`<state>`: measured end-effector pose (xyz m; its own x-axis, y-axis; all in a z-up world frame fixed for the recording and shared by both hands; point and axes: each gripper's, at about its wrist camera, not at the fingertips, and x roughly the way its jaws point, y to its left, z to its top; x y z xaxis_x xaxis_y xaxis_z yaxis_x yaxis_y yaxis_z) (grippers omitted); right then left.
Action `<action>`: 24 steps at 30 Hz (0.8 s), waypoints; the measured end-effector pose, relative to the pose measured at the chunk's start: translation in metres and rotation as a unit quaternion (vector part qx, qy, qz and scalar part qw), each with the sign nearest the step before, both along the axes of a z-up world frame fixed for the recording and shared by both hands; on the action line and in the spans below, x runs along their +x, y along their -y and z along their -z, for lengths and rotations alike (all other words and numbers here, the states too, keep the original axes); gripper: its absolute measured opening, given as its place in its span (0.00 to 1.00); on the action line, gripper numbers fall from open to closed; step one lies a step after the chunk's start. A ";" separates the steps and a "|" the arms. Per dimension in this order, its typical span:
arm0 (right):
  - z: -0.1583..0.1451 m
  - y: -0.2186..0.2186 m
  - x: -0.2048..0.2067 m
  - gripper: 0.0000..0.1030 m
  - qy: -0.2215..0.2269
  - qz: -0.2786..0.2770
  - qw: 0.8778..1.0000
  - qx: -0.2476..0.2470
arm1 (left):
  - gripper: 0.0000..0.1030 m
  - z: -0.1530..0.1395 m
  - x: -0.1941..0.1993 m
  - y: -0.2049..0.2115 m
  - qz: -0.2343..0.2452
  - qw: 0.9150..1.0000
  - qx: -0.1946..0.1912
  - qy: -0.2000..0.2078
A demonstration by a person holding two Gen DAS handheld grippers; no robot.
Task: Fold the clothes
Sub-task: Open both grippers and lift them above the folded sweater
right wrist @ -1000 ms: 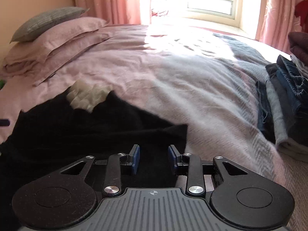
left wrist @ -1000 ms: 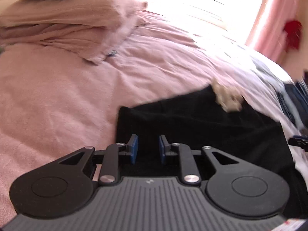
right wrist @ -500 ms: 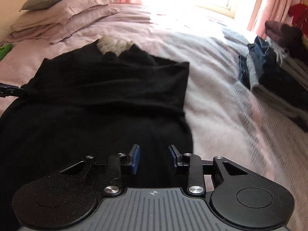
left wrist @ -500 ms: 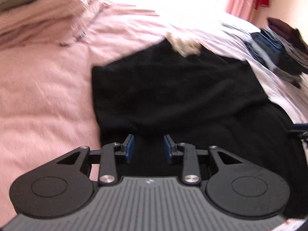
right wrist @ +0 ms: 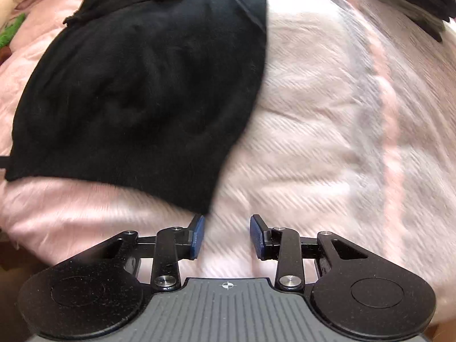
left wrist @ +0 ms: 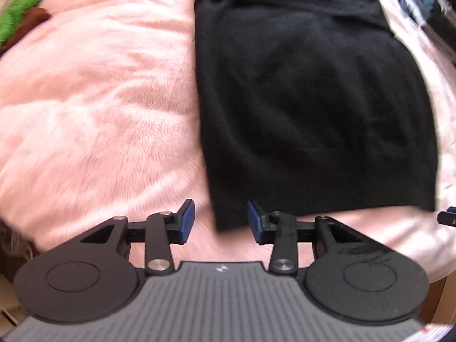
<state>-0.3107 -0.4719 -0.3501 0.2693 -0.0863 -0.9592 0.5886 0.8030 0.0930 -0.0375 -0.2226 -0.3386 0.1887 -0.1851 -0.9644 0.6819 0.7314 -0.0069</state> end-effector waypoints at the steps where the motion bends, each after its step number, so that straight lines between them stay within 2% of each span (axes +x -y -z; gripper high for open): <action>1: -0.017 0.000 -0.003 0.31 0.023 -0.014 1.000 -0.005 | 0.35 -0.016 -0.010 0.002 -0.005 1.000 -0.006 0.008; 3: -0.056 0.001 -0.006 0.32 0.058 -0.038 0.997 -0.018 | 0.40 -0.054 -0.033 0.007 -0.015 0.999 -0.025 0.025; 7: -0.124 0.000 -0.019 0.49 0.116 -0.080 0.990 -0.032 | 0.61 -0.123 -0.077 0.011 -0.033 0.995 -0.066 0.060; 10: -0.160 -0.007 -0.026 0.55 0.135 -0.110 0.984 -0.044 | 0.63 -0.161 -0.107 0.014 -0.037 0.993 -0.070 0.086; 16: -0.212 -0.029 -0.051 0.56 0.144 -0.129 0.981 -0.024 | 0.68 -0.210 -0.154 0.013 -0.048 0.990 -0.073 0.111; 19: -0.224 -0.033 -0.061 0.56 0.146 -0.127 0.981 -0.027 | 0.74 -0.233 -0.171 0.011 -0.047 0.990 -0.075 0.112; 24: -0.234 -0.034 -0.070 0.56 0.143 -0.126 0.981 -0.026 | 0.74 -0.246 -0.183 0.010 -0.038 0.990 -0.071 0.115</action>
